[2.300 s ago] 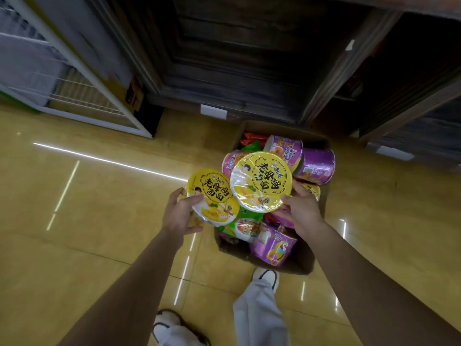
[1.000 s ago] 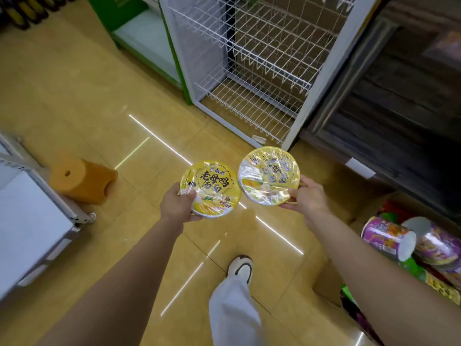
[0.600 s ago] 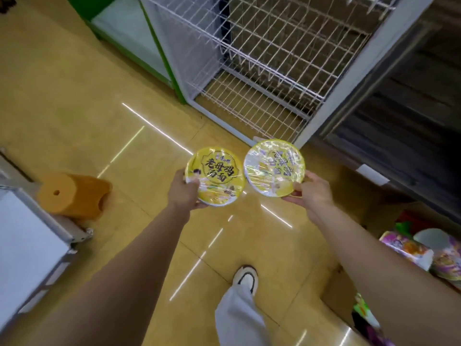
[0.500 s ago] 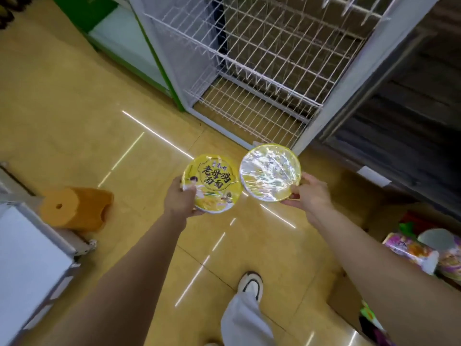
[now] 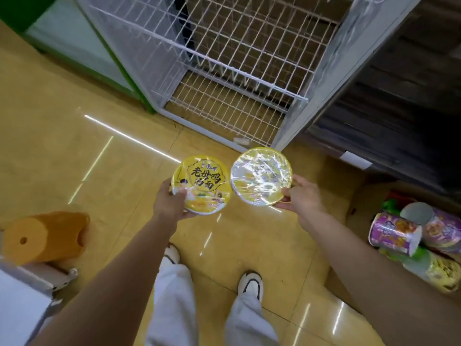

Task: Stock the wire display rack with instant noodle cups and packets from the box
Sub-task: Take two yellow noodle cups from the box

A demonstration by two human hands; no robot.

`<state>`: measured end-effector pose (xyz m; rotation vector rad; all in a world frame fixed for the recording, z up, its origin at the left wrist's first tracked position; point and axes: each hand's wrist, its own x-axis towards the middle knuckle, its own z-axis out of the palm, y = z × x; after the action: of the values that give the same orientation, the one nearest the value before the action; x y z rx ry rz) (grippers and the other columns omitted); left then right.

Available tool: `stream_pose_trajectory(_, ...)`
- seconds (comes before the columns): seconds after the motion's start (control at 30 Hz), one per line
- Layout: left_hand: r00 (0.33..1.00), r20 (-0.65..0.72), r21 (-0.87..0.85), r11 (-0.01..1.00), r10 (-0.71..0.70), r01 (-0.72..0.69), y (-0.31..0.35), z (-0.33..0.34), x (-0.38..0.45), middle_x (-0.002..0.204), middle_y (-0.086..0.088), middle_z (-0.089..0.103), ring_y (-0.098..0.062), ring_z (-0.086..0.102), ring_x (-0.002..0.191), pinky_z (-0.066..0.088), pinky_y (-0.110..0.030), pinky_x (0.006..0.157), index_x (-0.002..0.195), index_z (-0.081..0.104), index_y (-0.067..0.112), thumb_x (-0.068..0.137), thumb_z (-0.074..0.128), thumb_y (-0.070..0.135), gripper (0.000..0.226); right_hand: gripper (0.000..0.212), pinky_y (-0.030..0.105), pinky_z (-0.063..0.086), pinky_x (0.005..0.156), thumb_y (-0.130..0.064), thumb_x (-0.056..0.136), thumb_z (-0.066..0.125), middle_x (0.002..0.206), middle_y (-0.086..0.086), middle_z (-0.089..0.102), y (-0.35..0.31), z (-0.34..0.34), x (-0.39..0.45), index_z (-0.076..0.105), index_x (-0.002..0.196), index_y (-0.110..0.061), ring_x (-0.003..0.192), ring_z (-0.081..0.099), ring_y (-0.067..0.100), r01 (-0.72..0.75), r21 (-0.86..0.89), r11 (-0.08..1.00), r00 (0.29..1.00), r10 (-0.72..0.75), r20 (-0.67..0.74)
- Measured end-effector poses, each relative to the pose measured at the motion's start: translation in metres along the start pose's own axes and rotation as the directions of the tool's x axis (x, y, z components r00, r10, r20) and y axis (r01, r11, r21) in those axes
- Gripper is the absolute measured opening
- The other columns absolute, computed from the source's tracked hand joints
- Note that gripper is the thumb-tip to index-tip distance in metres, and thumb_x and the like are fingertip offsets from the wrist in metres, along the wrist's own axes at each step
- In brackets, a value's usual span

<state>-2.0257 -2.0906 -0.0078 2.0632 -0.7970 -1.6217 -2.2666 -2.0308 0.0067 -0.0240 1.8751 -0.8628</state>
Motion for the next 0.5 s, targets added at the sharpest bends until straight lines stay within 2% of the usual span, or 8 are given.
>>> stream_pose_trajectory(0.1, 0.998, 0.066, 0.021, 1.000, 0.008, -0.010, 0.003, -0.002, 0.026, 0.128, -0.018, 0.055, -0.041, 0.059, 0.107, 0.059, -0.037, 0.055, 0.133, 0.046, 0.014, 0.096, 0.048, 0.008, 0.037, 0.051, 0.031, 0.058, 0.049, 0.013, 0.088, 0.048, 0.113, 0.011, 0.057, 0.003, 0.012, 0.003, 0.052, 0.132, -0.011, 0.055, 0.052, 0.011, 0.012, 0.031, 0.999, 0.999, -0.011, -0.040)
stream_pose_trajectory(0.2, 0.994, 0.112, 0.033, 0.999, 0.000, -0.004, 0.009, -0.006, 0.047, 0.129, -0.019, 0.055, -0.043, 0.059, 0.107, 0.056, -0.045, 0.066, 0.134, 0.045, 0.012, 0.097, 0.047, 0.007, 0.038, 0.053, 0.036, 0.058, 0.056, 0.013, 0.088, 0.049, 0.110, 0.008, 0.056, 0.006, 0.030, 0.008, 0.050, 0.135, -0.012, 0.054, 0.050, 0.011, -0.019, 0.078, 0.997, 0.996, 0.025, -0.080)
stream_pose_trajectory(0.33, 0.990, 0.144, 0.063, 0.998, -0.009, 0.000, 0.027, -0.016, 0.072, 0.129, -0.022, 0.054, -0.046, 0.058, 0.107, 0.053, -0.045, 0.070, 0.134, 0.044, 0.010, 0.097, 0.047, 0.007, 0.037, 0.053, 0.045, 0.057, 0.074, 0.013, 0.089, 0.050, 0.113, 0.011, 0.060, 0.007, 0.055, 0.013, 0.050, 0.135, -0.012, 0.056, 0.052, 0.014, -0.050, 0.136, 0.990, 0.989, 0.068, -0.131)
stream_pose_trajectory(0.43, 0.990, 0.140, 0.099, 0.995, -0.028, 0.014, 0.044, -0.031, 0.096, 0.130, -0.024, 0.052, -0.047, 0.057, 0.107, 0.051, -0.047, 0.073, 0.133, 0.040, 0.007, 0.096, 0.049, 0.009, 0.038, 0.051, 0.045, 0.057, 0.077, 0.012, 0.089, 0.050, 0.123, 0.013, 0.060, 0.007, 0.080, 0.019, 0.051, 0.134, -0.013, 0.061, 0.058, 0.016, -0.053, 0.172, 0.984, 0.989, 0.076, -0.125)
stream_pose_trajectory(0.5, 0.987, 0.156, 0.130, 0.991, -0.022, 0.001, 0.056, -0.039, 0.111, 0.129, -0.025, 0.053, -0.047, 0.057, 0.108, 0.051, -0.047, 0.074, 0.132, 0.041, 0.005, 0.097, 0.048, 0.009, 0.036, 0.051, 0.044, 0.057, 0.074, 0.011, 0.089, 0.050, 0.123, 0.013, 0.061, 0.010, 0.095, 0.027, 0.052, 0.133, -0.014, 0.067, 0.062, 0.020, -0.067, 0.205, 0.976, 0.988, 0.094, -0.126)
